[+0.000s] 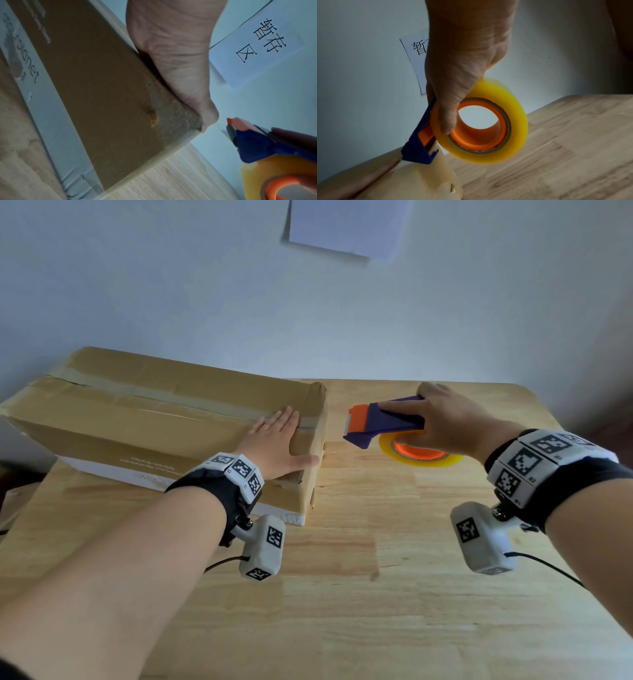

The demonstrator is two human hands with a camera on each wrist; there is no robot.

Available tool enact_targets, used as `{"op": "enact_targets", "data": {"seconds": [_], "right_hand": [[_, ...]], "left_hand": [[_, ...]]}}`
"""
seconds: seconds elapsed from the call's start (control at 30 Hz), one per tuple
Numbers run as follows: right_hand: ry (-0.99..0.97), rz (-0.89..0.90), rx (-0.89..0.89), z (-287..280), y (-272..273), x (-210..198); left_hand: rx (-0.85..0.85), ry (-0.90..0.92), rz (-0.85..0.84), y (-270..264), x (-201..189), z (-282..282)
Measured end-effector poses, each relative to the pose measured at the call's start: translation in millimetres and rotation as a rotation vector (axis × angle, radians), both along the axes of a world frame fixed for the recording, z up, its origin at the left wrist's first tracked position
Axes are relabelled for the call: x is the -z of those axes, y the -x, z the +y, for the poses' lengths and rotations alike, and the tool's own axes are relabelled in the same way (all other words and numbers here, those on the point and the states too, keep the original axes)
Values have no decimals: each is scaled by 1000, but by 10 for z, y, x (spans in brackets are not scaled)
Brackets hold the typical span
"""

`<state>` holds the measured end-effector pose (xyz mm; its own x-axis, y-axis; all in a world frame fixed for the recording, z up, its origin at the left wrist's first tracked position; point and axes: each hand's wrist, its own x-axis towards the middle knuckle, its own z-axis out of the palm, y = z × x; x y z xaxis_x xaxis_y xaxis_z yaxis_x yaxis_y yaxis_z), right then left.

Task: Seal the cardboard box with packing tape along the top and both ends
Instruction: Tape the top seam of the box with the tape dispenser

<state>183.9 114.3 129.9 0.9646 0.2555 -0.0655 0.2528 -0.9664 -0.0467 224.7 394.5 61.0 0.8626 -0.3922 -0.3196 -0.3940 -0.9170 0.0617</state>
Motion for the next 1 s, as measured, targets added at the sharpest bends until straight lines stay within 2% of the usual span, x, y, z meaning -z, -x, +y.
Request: {"op": "enact_targets", "data": {"seconds": [0.2,0.4,0.5,0.6,0.7,0.83,0.9,1.0], "right_hand": [[74,-68,-44,-51,60,136],[-137,-173,-14,-52,257,573],[-192,-141,54,20,296,762],[-173,-102,50,32,293,810],[-154,-114,22,5,276,797],[-200,-194,-3,-75,310,822],[-225,-231,-2,-92,343,850],[-250,-246,4,-124,442,922]], "left_hand": [[16,6,15,-3,-23,-8],[43,27,50,-4,-75,-31],[88,1,19,-31,-72,-17],[118,24,-7,-36,-100,-17],[62,161,-40,-25,-133,-210],[-101,225,-243,-15,-43,-458],[-145,181,-166,-64,17,-467],[-121,99,-48,-134,27,-454]]}}
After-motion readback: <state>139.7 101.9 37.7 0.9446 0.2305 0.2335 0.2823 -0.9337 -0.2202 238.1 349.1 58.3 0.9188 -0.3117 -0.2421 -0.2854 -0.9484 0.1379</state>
